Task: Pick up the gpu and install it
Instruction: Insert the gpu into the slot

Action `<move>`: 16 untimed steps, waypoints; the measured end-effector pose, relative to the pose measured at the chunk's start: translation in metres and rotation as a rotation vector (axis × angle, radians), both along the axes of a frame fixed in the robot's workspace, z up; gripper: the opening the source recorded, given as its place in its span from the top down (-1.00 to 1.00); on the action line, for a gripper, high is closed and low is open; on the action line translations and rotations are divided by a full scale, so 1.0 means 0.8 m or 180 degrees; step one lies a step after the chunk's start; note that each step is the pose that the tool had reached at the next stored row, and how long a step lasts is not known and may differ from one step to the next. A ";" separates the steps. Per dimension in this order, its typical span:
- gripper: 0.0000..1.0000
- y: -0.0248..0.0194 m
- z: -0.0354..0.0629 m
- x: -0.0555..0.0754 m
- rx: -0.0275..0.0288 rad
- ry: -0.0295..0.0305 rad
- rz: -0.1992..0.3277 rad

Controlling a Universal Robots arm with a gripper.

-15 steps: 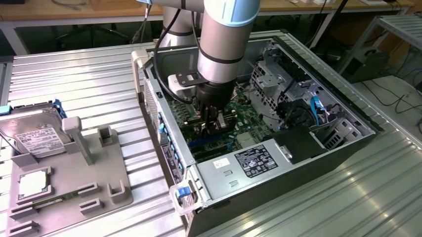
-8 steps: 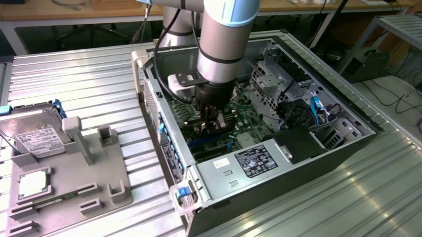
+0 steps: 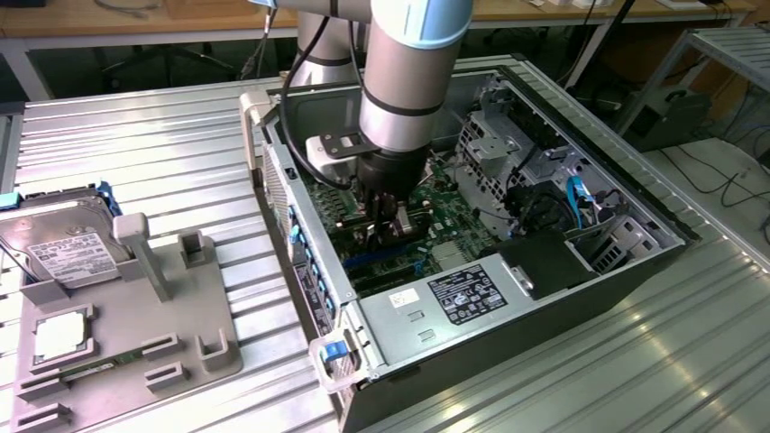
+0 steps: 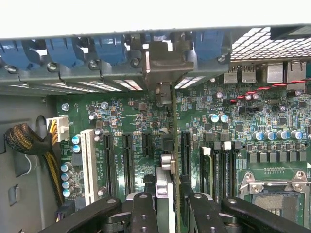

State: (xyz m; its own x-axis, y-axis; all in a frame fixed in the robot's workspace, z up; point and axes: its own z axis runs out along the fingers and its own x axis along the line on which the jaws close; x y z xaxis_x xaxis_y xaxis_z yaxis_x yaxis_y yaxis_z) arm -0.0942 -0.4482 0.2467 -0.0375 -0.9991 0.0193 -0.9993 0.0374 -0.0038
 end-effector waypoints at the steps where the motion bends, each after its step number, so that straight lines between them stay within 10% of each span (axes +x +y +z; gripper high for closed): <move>1: 0.40 0.0000 0.000 0.000 0.0000 0.0000 0.0000; 16: 0.40 0.0000 -0.005 0.000 0.0000 0.0000 0.0000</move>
State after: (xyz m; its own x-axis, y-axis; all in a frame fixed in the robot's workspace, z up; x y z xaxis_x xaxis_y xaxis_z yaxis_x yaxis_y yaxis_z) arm -0.0943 -0.4482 0.2424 -0.0375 -0.9991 0.0193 -0.9993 0.0374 -0.0037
